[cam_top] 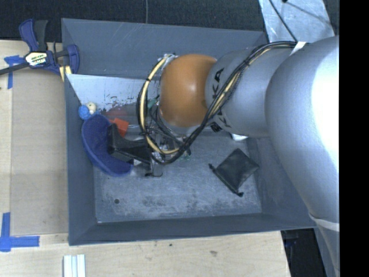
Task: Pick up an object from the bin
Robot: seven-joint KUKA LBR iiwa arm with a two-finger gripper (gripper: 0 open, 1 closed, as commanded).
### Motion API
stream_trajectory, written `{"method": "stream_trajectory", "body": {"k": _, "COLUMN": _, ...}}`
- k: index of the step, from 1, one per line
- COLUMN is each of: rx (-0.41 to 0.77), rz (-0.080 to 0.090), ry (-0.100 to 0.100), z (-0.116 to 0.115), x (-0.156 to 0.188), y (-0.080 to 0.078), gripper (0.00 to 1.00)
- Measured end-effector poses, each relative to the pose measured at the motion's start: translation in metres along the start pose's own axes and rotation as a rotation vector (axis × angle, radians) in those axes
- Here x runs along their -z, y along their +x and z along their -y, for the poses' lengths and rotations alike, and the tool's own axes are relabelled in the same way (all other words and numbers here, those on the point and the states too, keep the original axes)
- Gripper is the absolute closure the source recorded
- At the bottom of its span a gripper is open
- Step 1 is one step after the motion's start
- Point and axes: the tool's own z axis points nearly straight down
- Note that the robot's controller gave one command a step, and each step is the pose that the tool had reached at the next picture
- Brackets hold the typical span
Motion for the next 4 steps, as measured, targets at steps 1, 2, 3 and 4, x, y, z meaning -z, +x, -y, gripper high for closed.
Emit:
{"method": "stream_trajectory", "body": {"k": 1, "rx": -0.112, "rz": -0.032, "ry": -0.002, "z": -0.026, "x": 0.010, "y": -0.031, "gripper": 0.00}}
{"method": "stream_trajectory", "body": {"k": 2, "rx": -0.268, "rz": -0.024, "ry": -0.002, "z": -0.016, "x": 0.012, "y": -0.015, "gripper": 0.00}}
{"method": "stream_trajectory", "body": {"k": 3, "rx": -0.500, "rz": -0.037, "ry": 0.002, "z": -0.013, "x": -0.023, "y": -0.022, "gripper": 0.00}}
{"method": "stream_trajectory", "body": {"k": 4, "rx": -0.498, "rz": -0.039, "ry": 0.003, "z": -0.013, "x": -0.021, "y": -0.022, "gripper": 0.00}}
